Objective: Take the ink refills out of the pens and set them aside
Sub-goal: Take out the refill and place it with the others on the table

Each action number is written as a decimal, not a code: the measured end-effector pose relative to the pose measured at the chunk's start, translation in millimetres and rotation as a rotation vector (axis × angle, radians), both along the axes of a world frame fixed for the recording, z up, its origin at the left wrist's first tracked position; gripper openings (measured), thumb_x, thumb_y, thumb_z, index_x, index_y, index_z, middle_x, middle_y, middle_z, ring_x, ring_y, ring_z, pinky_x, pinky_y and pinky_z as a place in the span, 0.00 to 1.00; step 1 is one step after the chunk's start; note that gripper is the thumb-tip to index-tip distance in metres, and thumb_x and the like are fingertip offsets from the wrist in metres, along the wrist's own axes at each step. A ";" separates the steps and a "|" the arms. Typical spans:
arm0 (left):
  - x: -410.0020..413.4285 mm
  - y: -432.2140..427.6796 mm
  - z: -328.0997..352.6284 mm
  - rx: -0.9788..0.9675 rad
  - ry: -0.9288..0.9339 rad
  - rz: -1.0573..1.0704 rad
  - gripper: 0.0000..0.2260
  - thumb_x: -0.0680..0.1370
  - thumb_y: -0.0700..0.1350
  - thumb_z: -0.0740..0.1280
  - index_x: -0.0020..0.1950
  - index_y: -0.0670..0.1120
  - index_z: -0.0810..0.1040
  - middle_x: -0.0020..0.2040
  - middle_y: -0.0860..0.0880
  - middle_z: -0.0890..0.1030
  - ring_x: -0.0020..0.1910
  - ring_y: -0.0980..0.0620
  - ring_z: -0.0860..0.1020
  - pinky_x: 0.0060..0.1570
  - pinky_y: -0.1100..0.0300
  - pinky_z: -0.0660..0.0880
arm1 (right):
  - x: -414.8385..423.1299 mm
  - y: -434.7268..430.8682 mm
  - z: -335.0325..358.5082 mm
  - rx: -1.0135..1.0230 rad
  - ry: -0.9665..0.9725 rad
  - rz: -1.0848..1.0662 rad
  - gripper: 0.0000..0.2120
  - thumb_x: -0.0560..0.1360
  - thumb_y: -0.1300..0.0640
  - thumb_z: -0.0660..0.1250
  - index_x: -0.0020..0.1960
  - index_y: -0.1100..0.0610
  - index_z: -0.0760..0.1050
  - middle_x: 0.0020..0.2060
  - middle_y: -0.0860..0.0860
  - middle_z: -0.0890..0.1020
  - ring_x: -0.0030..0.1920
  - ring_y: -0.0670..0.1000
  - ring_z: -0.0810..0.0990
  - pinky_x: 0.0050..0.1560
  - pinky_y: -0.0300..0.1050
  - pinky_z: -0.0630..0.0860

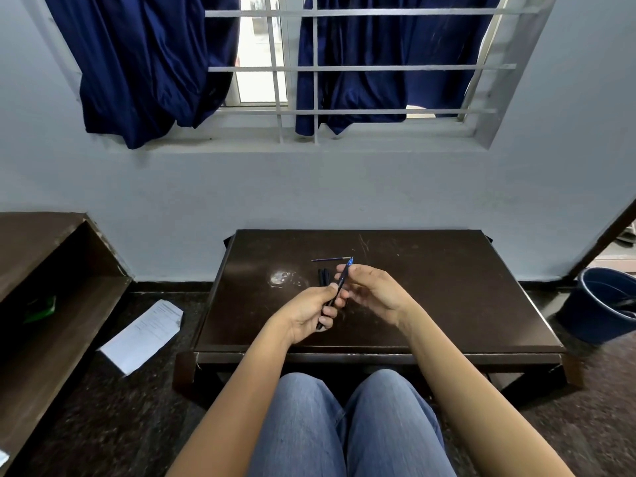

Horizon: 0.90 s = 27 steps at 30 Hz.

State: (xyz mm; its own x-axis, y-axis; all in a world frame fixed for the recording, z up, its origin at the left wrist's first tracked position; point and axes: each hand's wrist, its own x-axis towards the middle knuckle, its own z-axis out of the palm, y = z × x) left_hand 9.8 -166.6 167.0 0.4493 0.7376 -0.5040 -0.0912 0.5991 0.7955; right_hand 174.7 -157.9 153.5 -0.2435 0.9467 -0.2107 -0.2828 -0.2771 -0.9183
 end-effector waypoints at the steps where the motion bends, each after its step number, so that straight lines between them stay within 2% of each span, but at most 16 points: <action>1: -1.3 0.0 -0.6 -0.032 -0.056 0.002 0.12 0.83 0.47 0.56 0.47 0.44 0.75 0.32 0.53 0.71 0.23 0.61 0.64 0.22 0.71 0.60 | 0.8 0.3 1.1 -0.052 0.095 0.051 0.12 0.81 0.58 0.59 0.60 0.58 0.77 0.49 0.53 0.84 0.44 0.47 0.83 0.51 0.41 0.77; 3: -3.3 0.7 -0.7 -0.073 -0.129 -0.018 0.11 0.83 0.47 0.56 0.46 0.44 0.74 0.32 0.53 0.71 0.23 0.61 0.64 0.22 0.71 0.59 | 2.3 1.5 3.3 -0.107 0.217 0.094 0.15 0.81 0.59 0.57 0.64 0.57 0.75 0.56 0.52 0.83 0.50 0.47 0.83 0.50 0.40 0.78; 5: -4.1 1.7 -2.2 -0.073 -0.152 -0.040 0.11 0.83 0.46 0.56 0.47 0.44 0.74 0.33 0.52 0.71 0.23 0.61 0.64 0.23 0.71 0.60 | 1.7 3.3 3.8 -0.116 0.234 0.061 0.13 0.80 0.61 0.57 0.61 0.57 0.76 0.55 0.51 0.84 0.52 0.48 0.84 0.47 0.40 0.79; 9: -2.3 2.3 -4.0 -0.012 -0.120 -0.043 0.11 0.83 0.47 0.57 0.47 0.44 0.75 0.32 0.53 0.72 0.24 0.61 0.65 0.23 0.71 0.63 | -3.7 4.8 6.0 -0.086 0.139 -0.038 0.04 0.77 0.60 0.64 0.49 0.59 0.77 0.42 0.52 0.83 0.36 0.47 0.81 0.41 0.38 0.78; 11: -1.4 1.5 -5.0 0.000 -0.107 -0.042 0.11 0.83 0.47 0.57 0.46 0.45 0.75 0.32 0.54 0.72 0.23 0.61 0.65 0.22 0.71 0.63 | -5.0 4.4 6.7 -0.083 0.098 -0.023 0.09 0.70 0.55 0.70 0.46 0.58 0.76 0.40 0.52 0.80 0.36 0.47 0.78 0.40 0.37 0.77; 13: -1.6 1.0 -5.3 -0.012 -0.137 -0.033 0.11 0.83 0.47 0.56 0.46 0.45 0.74 0.32 0.53 0.71 0.23 0.61 0.65 0.22 0.71 0.62 | -1.6 5.0 2.1 -0.102 0.158 0.021 0.15 0.70 0.51 0.68 0.54 0.57 0.78 0.47 0.52 0.83 0.43 0.47 0.80 0.47 0.40 0.77; 15: -2.7 1.4 -5.4 -0.023 -0.163 -0.026 0.11 0.83 0.47 0.56 0.45 0.45 0.74 0.31 0.53 0.71 0.23 0.61 0.65 0.23 0.71 0.62 | 2.8 5.2 -1.7 -0.094 0.254 0.080 0.20 0.74 0.54 0.63 0.64 0.57 0.75 0.59 0.51 0.82 0.54 0.49 0.82 0.55 0.42 0.76; 16: -3.3 1.7 -5.3 -0.022 -0.164 -0.029 0.11 0.83 0.47 0.56 0.45 0.45 0.74 0.31 0.53 0.71 0.23 0.61 0.64 0.23 0.71 0.62 | 3.9 5.3 -3.0 -0.083 0.268 0.090 0.19 0.75 0.56 0.62 0.66 0.58 0.74 0.61 0.52 0.81 0.57 0.50 0.81 0.56 0.42 0.77; 19: -3.4 3.0 -6.4 -0.009 -0.129 -0.052 0.11 0.83 0.48 0.56 0.45 0.45 0.74 0.31 0.54 0.70 0.23 0.61 0.64 0.22 0.71 0.62 | 1.8 5.5 -4.0 -0.058 0.195 0.019 0.12 0.78 0.64 0.60 0.58 0.58 0.77 0.52 0.52 0.85 0.54 0.50 0.82 0.50 0.40 0.79; 22: -2.1 3.9 -7.9 -0.033 -0.144 -0.050 0.12 0.83 0.49 0.56 0.45 0.45 0.73 0.30 0.54 0.70 0.22 0.61 0.64 0.21 0.71 0.61 | -1.1 6.2 -3.9 -0.042 0.166 -0.035 0.09 0.78 0.64 0.62 0.52 0.59 0.79 0.45 0.52 0.86 0.48 0.52 0.81 0.44 0.40 0.80; 24: -1.9 4.1 -7.8 -0.063 -0.195 -0.049 0.13 0.83 0.49 0.56 0.44 0.46 0.73 0.29 0.55 0.69 0.21 0.61 0.63 0.21 0.71 0.60 | 0.4 6.5 -3.4 -0.041 0.232 -0.004 0.10 0.75 0.60 0.64 0.55 0.58 0.79 0.49 0.52 0.85 0.51 0.53 0.80 0.45 0.41 0.80; 27: -3.6 4.1 -6.4 -0.131 -0.269 -0.091 0.14 0.82 0.50 0.56 0.40 0.46 0.72 0.26 0.56 0.67 0.21 0.61 0.63 0.22 0.71 0.56 | 3.2 6.8 -1.1 -0.019 0.336 0.149 0.26 0.72 0.56 0.70 0.68 0.59 0.71 0.65 0.55 0.78 0.64 0.52 0.77 0.54 0.42 0.79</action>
State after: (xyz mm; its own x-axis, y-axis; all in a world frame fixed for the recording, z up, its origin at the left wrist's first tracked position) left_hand 6.3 -162.5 160.6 0.6402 0.6253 -0.4462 -0.2293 0.7099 0.6659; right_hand 177.9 -151.1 152.4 -0.4372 0.8922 -0.1131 -0.5229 -0.3545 -0.7752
